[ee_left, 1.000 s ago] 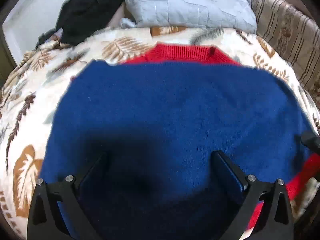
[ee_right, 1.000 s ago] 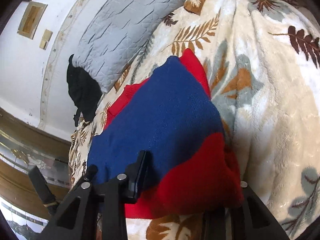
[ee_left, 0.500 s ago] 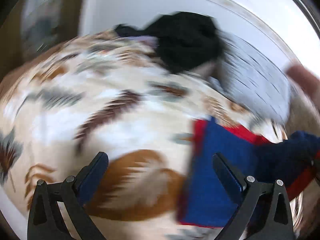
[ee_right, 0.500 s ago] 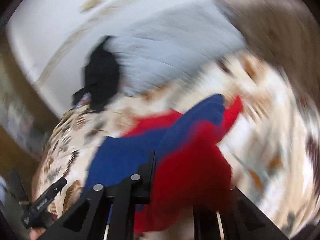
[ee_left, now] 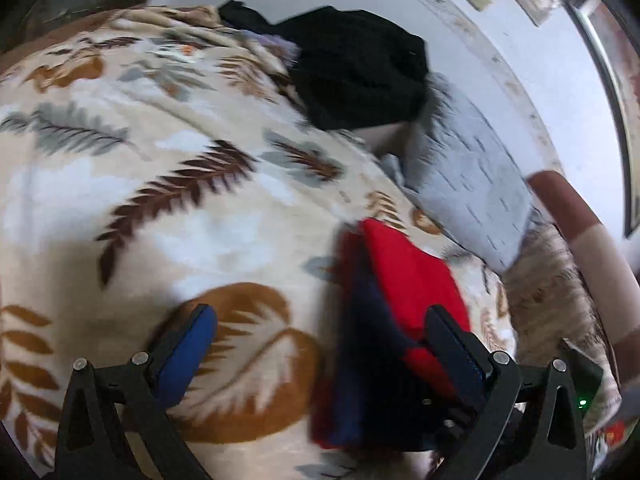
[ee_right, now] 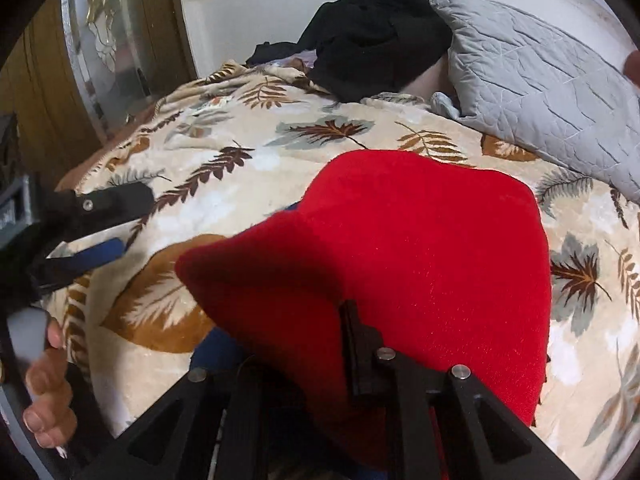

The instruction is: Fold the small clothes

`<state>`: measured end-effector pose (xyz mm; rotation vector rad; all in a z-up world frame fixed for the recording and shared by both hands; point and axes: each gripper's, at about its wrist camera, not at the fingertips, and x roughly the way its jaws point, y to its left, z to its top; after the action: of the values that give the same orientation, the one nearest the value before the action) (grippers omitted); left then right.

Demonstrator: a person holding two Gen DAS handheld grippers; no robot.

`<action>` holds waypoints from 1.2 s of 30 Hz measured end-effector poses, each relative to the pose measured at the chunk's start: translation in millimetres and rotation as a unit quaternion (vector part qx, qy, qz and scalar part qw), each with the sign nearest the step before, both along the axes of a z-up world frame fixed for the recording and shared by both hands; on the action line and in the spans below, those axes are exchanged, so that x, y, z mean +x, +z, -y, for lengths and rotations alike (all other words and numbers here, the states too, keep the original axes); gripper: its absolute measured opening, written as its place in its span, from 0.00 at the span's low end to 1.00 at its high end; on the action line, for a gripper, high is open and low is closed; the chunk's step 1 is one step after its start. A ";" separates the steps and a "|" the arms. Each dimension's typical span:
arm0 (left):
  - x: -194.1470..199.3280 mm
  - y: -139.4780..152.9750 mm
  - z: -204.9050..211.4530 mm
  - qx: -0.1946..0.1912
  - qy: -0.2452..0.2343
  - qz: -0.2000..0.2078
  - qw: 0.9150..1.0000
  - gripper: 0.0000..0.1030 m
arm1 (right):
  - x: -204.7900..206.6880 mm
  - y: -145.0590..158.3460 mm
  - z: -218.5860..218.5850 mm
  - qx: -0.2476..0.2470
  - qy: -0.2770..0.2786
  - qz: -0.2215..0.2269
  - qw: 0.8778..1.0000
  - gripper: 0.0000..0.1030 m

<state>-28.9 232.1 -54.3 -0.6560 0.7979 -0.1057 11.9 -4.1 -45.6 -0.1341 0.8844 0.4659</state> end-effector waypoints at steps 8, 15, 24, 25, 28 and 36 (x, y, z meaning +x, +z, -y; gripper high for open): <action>58.9 6.8 20.9 -0.055 -0.079 -0.022 0.995 1.00 | -12.5 14.4 14.3 0.064 -0.019 0.023 0.998 0.15; 103.5 -15.4 67.6 -0.032 -0.149 -0.095 0.984 0.69 | -24.3 3.1 10.0 0.056 -0.012 0.035 0.998 0.15; 84.9 -3.4 76.6 0.023 -0.159 -0.060 0.985 0.17 | -38.6 -0.9 4.4 0.033 0.015 0.054 0.998 0.23; 81.8 -9.3 75.0 0.026 -0.149 -0.069 0.986 0.17 | -41.4 0.0 6.5 0.037 0.020 0.056 0.998 0.25; 84.6 -45.0 65.3 0.011 -0.126 -0.122 0.984 0.27 | -49.7 -1.1 19.4 0.063 0.020 0.035 0.997 0.40; 41.2 15.1 63.1 0.027 -0.121 -0.039 0.992 0.44 | -101.0 9.9 61.7 0.126 0.029 0.038 0.991 0.69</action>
<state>12.3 169.0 -39.2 -0.5120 0.9510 -0.2783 -89.1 -65.8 -35.7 0.0534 0.7423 0.6189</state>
